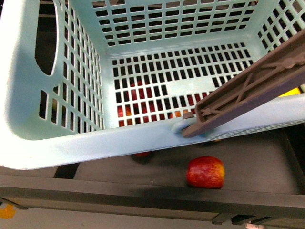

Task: Pick lemon and mango into basket

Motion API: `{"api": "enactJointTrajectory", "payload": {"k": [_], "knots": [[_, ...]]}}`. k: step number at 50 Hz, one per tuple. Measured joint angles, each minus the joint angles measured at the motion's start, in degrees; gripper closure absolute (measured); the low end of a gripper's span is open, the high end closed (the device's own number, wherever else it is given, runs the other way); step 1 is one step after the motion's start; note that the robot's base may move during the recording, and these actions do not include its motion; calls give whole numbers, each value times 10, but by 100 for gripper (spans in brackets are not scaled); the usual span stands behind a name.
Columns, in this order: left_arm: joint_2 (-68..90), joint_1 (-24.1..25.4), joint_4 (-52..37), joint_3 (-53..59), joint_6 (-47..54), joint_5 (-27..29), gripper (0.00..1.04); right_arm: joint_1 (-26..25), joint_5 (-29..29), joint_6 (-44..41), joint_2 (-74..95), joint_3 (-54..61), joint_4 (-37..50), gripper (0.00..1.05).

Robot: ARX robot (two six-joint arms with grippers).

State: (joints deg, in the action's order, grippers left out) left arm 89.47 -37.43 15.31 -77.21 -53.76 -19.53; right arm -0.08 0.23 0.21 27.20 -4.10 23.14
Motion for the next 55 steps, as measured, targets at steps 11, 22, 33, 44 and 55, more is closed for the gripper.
{"api": "enactJointTrajectory", "payload": {"k": [11,22,33,44,55], "knots": [[0,2,-2,0,4,10,99,0,0,0,0,1,0,9],[-2,7,-2,0,6,20,99,0,-2,0,0,1,-1,9],[-2,7,-2,0,5,11,99,1,-2,0,0,1,-1,9],[-2,6,-2,0,5,12,99,1,-2,0,0,1,-1,9],[-2,6,-2,0,5,15,99,1,-2,0,0,1,-1,9]]}}
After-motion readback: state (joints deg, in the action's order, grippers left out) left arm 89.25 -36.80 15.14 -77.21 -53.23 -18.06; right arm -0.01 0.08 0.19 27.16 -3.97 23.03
